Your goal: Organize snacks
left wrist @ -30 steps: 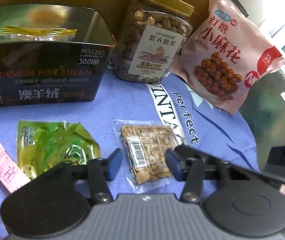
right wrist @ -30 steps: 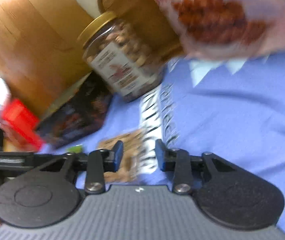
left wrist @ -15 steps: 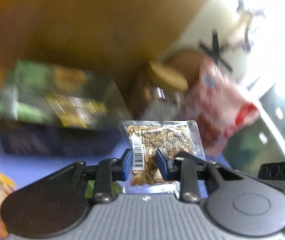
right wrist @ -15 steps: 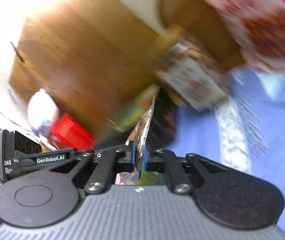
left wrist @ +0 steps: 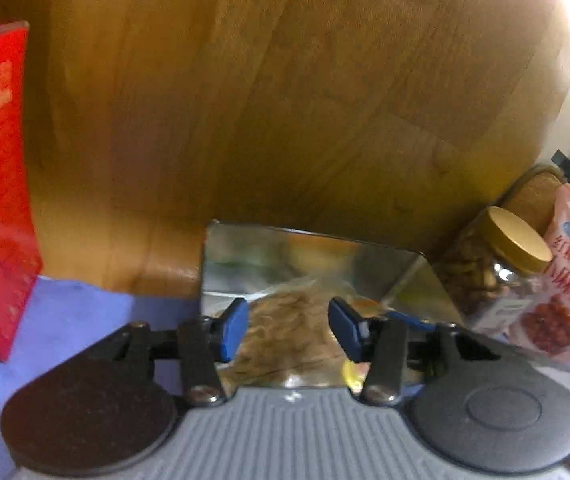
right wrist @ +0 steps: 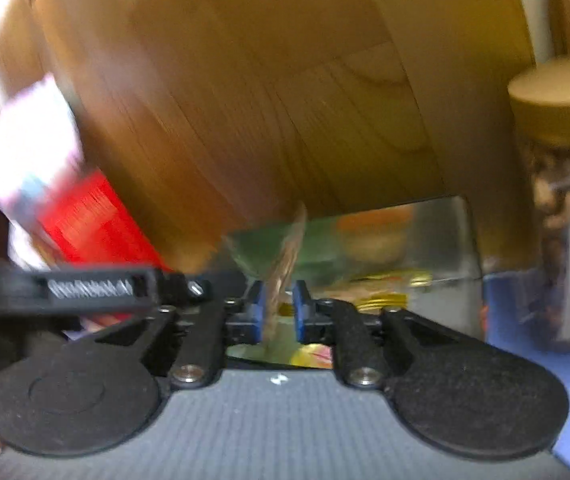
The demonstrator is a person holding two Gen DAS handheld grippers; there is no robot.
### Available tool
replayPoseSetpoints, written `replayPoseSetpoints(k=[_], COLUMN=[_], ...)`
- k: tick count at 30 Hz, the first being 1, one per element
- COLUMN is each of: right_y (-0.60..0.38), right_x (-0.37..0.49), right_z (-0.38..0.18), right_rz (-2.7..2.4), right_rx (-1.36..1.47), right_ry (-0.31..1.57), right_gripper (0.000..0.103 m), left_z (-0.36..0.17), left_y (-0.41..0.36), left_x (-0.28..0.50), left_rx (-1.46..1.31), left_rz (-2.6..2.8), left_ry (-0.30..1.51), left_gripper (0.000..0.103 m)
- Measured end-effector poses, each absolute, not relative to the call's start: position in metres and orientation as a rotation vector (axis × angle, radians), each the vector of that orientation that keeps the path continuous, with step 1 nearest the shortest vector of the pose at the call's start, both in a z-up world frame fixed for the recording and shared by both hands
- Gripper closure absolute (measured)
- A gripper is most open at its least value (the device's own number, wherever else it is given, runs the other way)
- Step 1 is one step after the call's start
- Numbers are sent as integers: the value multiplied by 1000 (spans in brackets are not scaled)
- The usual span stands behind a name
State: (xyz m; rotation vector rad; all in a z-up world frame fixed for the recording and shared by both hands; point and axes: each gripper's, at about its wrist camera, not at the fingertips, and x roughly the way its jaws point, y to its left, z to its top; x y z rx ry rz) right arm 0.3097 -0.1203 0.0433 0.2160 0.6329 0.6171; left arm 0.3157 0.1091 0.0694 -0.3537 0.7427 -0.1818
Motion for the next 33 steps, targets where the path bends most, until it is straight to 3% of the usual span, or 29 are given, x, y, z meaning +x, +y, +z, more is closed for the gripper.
replayPoseSetpoints(k=[7,14,18,19,22,26,28,33], right_y=[-169,-210,-231,-232,-224,-240,-263,-288], right_x=[260,217,224,224,227,222,221,211], right_z=[58,10,-18,-22,-27,-28,-37,-48], right_rz=[600,529,532,550,572,522,497,498], right_rx=[235,204,460,505,553,666,844,1098], right_ry=[506,661,766,771,800,789,802,798], right_gripper=[68,68,70,79,83,87,93,93], left_z=[82,57,31,26,20,23,23,19], left_y=[122,74,44,41,40,40,38,28], left_x=[263,251,262,263,260,255,253,250], left_rx=[-384,-322,-314,-321,-314,-354,-381,-468], left_rz=[-253,-371,-399,-398,-400,-414,-437,-518], left_ry=[668,787,891,914,925,924,932,972], left_gripper=[57,57,57,57,57,50,45,42])
